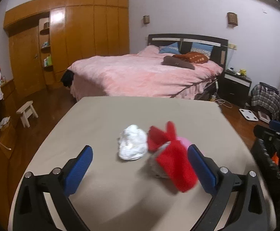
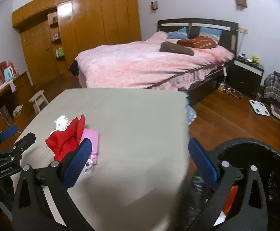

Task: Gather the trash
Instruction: 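Grasp the pink mesh bag with the right gripper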

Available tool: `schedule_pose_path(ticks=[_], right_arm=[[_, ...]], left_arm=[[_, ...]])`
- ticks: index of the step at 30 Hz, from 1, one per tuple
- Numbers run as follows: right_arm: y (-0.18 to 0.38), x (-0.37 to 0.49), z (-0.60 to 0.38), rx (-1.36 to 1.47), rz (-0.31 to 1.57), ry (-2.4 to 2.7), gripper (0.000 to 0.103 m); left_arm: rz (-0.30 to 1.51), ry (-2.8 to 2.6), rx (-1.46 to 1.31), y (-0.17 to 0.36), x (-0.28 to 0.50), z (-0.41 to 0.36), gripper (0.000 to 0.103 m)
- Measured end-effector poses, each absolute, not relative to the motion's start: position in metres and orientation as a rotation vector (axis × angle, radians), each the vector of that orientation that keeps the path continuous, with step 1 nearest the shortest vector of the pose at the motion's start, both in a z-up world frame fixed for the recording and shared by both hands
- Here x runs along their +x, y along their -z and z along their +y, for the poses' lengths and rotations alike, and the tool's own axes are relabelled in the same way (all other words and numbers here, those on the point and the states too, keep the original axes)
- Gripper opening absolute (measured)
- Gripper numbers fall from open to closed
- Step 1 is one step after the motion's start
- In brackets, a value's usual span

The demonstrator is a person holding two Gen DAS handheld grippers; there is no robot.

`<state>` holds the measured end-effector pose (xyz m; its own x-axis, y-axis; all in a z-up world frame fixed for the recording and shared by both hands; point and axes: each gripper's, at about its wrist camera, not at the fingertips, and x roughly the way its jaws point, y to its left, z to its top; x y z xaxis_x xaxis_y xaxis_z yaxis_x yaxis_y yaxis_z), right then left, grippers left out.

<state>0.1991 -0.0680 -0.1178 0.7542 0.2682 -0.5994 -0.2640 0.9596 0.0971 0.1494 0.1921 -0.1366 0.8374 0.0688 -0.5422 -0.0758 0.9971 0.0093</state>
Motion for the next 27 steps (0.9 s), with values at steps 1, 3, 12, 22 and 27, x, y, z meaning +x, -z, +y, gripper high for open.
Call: schedule_pose_path(ticks=[1, 3, 12, 22, 27], right_arm=[[0.121, 0.202, -0.064, 0.003, 0.661, -0.296, 0.098], [0.131, 0.212, -0.049, -0.003, 0.683, -0.313, 0.098], [0.164, 0.241, -0.004, -0.037, 0.758, -0.370, 0.097], [0.182, 0.248, 0.023, -0.088, 0.824, -0.451, 0.082], [0.188, 0.250, 0.031, -0.094, 0.869, -0.489, 0.066]], left_arm=[[0.578, -0.086, -0.023, 0.140, 0.153, 0.198, 0.097], [0.584, -0.095, -0.034, 0.143, 0.155, 0.204, 0.097], [0.601, -0.131, -0.056, 0.157, 0.169, 0.224, 0.097], [0.613, -0.149, -0.088, 0.168, 0.176, 0.238, 0.097], [0.614, -0.145, -0.093, 0.170, 0.178, 0.240, 0.096]])
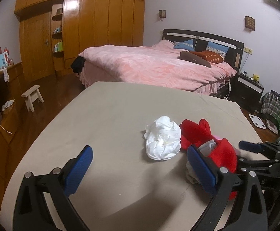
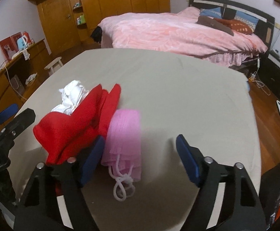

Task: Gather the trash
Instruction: 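Grasp the pink mesh bag with the right gripper, then grasp the grey sock with the left gripper while the right gripper holds the pink mesh bag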

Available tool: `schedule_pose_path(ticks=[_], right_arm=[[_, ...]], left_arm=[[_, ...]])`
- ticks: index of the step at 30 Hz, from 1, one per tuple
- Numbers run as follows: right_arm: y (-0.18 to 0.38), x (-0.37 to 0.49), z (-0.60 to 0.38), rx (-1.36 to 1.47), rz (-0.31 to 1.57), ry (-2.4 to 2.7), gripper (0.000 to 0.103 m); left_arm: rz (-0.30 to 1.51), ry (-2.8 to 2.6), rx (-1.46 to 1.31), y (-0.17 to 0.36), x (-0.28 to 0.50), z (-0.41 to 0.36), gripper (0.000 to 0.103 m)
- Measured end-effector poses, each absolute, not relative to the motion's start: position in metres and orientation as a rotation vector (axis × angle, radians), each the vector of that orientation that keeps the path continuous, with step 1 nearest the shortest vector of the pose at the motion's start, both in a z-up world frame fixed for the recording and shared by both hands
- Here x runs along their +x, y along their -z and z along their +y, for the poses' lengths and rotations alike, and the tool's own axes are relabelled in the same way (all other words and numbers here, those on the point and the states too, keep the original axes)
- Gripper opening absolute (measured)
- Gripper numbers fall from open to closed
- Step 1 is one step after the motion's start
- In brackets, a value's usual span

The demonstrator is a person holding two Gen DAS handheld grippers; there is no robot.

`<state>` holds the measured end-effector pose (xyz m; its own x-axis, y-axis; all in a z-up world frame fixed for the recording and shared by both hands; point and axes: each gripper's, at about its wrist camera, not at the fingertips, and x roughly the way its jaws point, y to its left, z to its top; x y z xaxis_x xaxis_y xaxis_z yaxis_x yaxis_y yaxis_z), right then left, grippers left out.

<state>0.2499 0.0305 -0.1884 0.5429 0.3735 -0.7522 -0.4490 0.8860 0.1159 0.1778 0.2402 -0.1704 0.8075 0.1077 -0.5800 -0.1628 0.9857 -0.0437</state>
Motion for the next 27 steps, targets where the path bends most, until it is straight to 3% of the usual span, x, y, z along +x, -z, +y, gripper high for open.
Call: schedule_pose_path(ticks=[1, 5, 8, 15, 27], right_arm=[[0.189, 0.251, 0.033, -0.097, 0.881, -0.498, 0.061], [0.191, 0.251, 0.035, -0.080, 0.912, -0.548, 0.025], [0.190, 0.249, 0.030, -0.050, 0.914, -0.559, 0.017], [0.181, 0.241, 0.003, 0.003, 0.880, -0.488, 0.017], [0.174, 0.236, -0.041, 0.019, 0.862, -0.402, 0.017]], left_arm=[[0.615, -0.145, -0.092, 0.171, 0.177, 0.240, 0.096], [0.612, -0.143, -0.093, 0.170, 0.176, 0.241, 0.096], [0.613, -0.135, -0.097, 0.170, 0.175, 0.237, 0.096], [0.607, -0.086, -0.094, 0.166, 0.173, 0.220, 0.095], [0.618, 0.048, -0.091, 0.165, 0.178, 0.169, 0.077]])
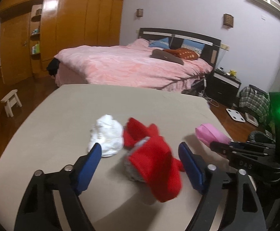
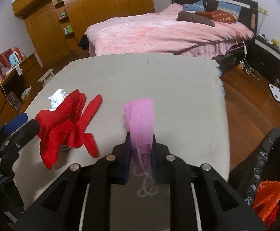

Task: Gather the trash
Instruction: 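Grasp the grey sock with the left gripper while the right gripper holds the pink mesh bag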

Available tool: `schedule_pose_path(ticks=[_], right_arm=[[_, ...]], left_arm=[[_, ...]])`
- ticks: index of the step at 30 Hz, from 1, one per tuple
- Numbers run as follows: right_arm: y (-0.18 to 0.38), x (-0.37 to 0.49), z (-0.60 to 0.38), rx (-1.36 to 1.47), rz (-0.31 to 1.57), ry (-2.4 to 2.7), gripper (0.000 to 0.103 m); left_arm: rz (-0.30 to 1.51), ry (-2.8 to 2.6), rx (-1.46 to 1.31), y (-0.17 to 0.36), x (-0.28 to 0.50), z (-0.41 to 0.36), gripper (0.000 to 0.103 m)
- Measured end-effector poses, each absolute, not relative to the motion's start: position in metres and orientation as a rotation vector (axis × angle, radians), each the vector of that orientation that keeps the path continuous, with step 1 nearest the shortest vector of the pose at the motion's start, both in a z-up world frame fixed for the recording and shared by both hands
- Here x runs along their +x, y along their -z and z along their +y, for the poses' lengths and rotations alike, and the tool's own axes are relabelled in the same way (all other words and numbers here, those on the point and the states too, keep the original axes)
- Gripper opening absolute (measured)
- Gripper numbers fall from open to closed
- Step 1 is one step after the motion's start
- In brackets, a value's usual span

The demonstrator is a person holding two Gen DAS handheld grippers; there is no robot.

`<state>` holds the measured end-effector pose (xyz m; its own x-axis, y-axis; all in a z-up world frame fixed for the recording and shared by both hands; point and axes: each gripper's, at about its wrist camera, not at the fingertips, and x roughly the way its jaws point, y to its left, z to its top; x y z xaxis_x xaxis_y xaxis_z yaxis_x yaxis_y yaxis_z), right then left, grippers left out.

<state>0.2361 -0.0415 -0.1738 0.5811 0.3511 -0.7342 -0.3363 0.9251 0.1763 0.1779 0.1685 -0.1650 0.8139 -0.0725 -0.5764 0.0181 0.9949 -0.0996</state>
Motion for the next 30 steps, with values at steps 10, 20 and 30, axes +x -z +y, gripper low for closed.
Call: schedule_pose_path(ticks=[10, 20, 30], right_arm=[[0.168, 0.234, -0.064, 0.061, 0.854, -0.377, 0.017], [0.160, 0.233, -0.074, 0.100, 0.839, -0.368, 0.017], [0.161, 0.233, -0.067, 0.090, 0.842, -0.376, 0.019]], left_arm=[[0.681, 0.108, -0.074, 0.178, 0.188, 0.144, 0.017], [0.698, 0.219, -0.094, 0.178, 0.189, 0.127, 0.019], [0.661, 0.144, -0.118, 0.169, 0.170, 0.156, 0.049]])
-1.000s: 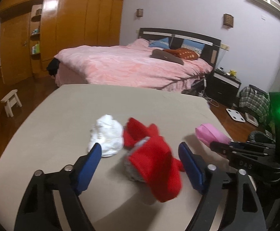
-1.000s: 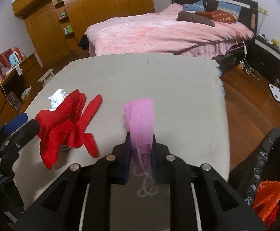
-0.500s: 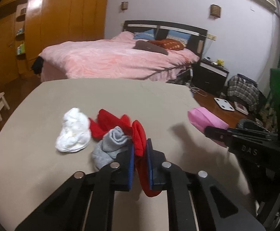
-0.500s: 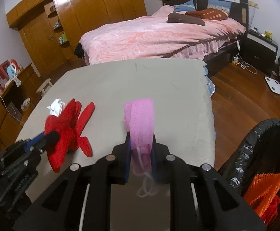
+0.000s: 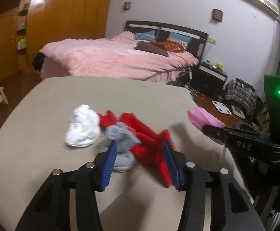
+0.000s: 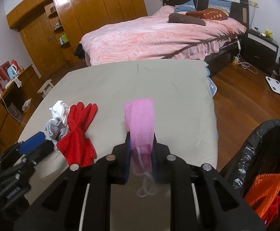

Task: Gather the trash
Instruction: 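Grasp the grey sock with the left gripper while the right gripper holds the pink mesh bag, then carry the grey sock and pink mesh bag over the black bin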

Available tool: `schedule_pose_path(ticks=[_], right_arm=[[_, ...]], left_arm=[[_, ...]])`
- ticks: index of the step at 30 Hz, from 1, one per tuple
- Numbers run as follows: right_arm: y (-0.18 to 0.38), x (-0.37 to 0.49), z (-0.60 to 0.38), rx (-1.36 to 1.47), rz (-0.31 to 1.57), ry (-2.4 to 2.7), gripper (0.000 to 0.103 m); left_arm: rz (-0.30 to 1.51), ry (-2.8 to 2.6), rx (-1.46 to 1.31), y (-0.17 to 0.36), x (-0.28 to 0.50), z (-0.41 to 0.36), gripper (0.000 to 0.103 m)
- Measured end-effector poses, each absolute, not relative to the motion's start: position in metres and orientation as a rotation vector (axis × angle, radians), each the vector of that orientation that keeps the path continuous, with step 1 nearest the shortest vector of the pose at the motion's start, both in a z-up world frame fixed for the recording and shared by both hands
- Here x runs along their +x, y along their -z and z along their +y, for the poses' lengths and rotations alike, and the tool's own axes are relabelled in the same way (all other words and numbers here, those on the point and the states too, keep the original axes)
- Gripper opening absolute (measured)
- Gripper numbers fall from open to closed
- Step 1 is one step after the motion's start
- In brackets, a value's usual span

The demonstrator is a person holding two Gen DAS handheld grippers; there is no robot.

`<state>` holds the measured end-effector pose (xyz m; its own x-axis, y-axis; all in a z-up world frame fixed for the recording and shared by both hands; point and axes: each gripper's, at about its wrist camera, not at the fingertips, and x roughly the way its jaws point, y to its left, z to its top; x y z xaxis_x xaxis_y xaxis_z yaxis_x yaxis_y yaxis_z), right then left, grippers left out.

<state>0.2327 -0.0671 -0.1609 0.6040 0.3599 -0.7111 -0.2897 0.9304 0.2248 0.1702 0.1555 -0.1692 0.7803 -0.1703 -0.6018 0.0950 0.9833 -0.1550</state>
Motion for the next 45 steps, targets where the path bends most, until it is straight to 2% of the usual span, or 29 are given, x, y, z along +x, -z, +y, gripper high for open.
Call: schedule_pose_path(ticks=[9, 14, 21, 23, 24, 26, 29, 45], right_arm=[[0.163, 0.234, -0.057, 0.071, 0.846, -0.381, 0.020], [0.164, 0.237, -0.057, 0.067, 0.853, -0.380, 0.020], [0.164, 0.238, -0.054, 0.060, 0.851, -0.388, 0.020], [0.164, 0.238, -0.054, 0.058, 0.849, -0.390, 0.020], [0.163, 0.238, -0.055, 0.059, 0.849, -0.390, 0.020], [0.162, 0.238, -0.055, 0.063, 0.848, -0.390, 0.020], [0.160, 0.235, -0.055, 0.064, 0.843, -0.392, 0.020], [0.119, 0.202, -0.061, 0.089, 0.769, -0.408, 0.020]], left_arm=[[0.680, 0.076, -0.146, 0.176, 0.181, 0.178, 0.055], [0.695, 0.089, -0.134, 0.181, 0.191, 0.171, 0.066], [0.726, 0.063, -0.150, 0.189, 0.204, 0.170, 0.066], [0.724, 0.062, -0.164, 0.188, 0.205, 0.174, 0.051], [0.725, 0.060, -0.163, 0.188, 0.205, 0.175, 0.047], [0.718, 0.054, -0.151, 0.186, 0.204, 0.175, 0.027], [0.711, 0.057, -0.147, 0.183, 0.202, 0.177, 0.015], [0.638, 0.034, -0.116, 0.142, 0.162, 0.169, 0.013]])
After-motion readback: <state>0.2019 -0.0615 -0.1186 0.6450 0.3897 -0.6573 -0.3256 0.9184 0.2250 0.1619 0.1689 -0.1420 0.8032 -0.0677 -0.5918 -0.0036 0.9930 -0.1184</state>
